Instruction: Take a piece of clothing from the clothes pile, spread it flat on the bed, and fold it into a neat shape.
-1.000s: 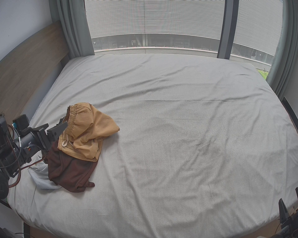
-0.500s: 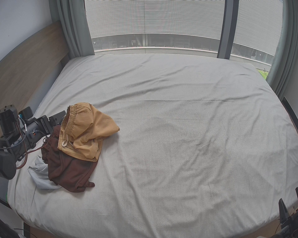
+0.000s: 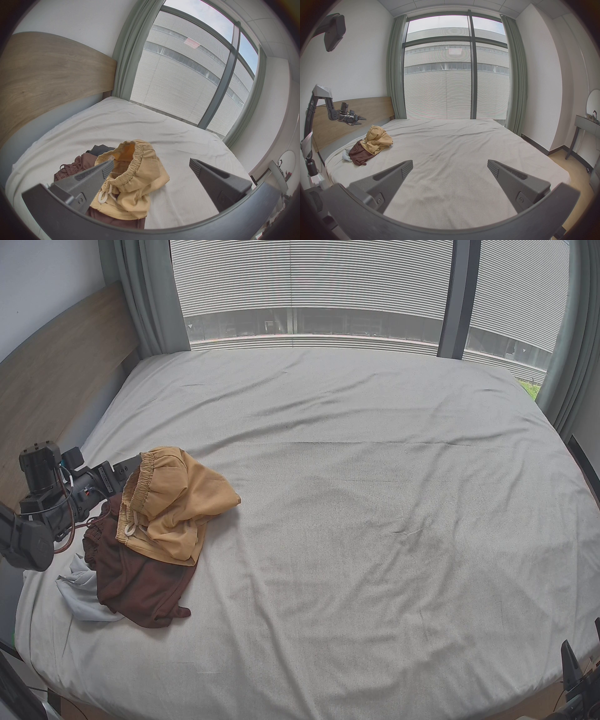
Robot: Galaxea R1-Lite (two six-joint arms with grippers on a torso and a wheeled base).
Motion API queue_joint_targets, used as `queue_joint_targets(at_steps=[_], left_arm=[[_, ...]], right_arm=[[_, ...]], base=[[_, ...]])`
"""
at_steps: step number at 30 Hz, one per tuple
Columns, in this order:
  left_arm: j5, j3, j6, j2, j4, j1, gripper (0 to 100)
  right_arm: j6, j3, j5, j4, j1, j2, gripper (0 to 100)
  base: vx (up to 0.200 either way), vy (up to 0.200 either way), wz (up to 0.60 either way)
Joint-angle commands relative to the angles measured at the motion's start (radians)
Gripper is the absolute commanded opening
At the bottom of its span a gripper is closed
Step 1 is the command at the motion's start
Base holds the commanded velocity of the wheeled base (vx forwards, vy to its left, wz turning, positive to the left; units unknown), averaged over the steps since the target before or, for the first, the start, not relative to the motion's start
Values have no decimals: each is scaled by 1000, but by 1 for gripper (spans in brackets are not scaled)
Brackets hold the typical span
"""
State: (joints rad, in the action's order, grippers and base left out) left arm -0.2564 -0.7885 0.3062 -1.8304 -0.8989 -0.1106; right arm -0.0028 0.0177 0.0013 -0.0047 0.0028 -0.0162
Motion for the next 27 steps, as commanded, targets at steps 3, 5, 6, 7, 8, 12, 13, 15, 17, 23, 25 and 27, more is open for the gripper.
queue_joint_targets(at_steps=[3, 5, 6, 7, 8, 12, 13, 15, 17, 23, 25, 27], left_arm=[[0, -83, 19, -93, 21, 9, 100], [0, -97, 19, -102, 40, 9, 100], [0, -104, 19, -110, 54, 11, 100], [0, -113, 19, -121, 60, 17, 100], [0, -121, 19, -128, 61, 20, 100], [8, -175, 22, -179, 61, 25, 100], [8, -178, 22, -182, 61, 25, 100], [9, -201, 22, -199, 64, 25, 100], [11, -241, 22, -219, 94, 25, 100], [12, -304, 13, -259, 117, 32, 100], [12, -325, 14, -274, 123, 42, 100], [12, -342, 14, -294, 123, 42, 100]], right_arm=[[0, -18, 0, 0, 0, 16, 100], [0, -18, 0, 0, 0, 16, 100], [0, -18, 0, -1, 0, 16, 100], [0, -18, 0, -1, 0, 16, 100], [0, -18, 0, 0, 0, 16, 100], [0, -18, 0, 0, 0, 16, 100], [0, -18, 0, 0, 0, 16, 100], [0, -18, 0, 0, 0, 16, 100], [0, -18, 0, 0, 0, 16, 100], [0, -18, 0, 0, 0, 16, 100], [0, -18, 0, -1, 0, 16, 100], [0, -18, 0, -1, 0, 16, 100]], base=[[0, 0, 0], [0, 0, 0], [0, 0, 0], [0, 0, 0], [0, 0, 0], [0, 0, 0], [0, 0, 0], [0, 0, 0], [0, 0, 0], [0, 0, 0], [0, 0, 0], [0, 0, 0]])
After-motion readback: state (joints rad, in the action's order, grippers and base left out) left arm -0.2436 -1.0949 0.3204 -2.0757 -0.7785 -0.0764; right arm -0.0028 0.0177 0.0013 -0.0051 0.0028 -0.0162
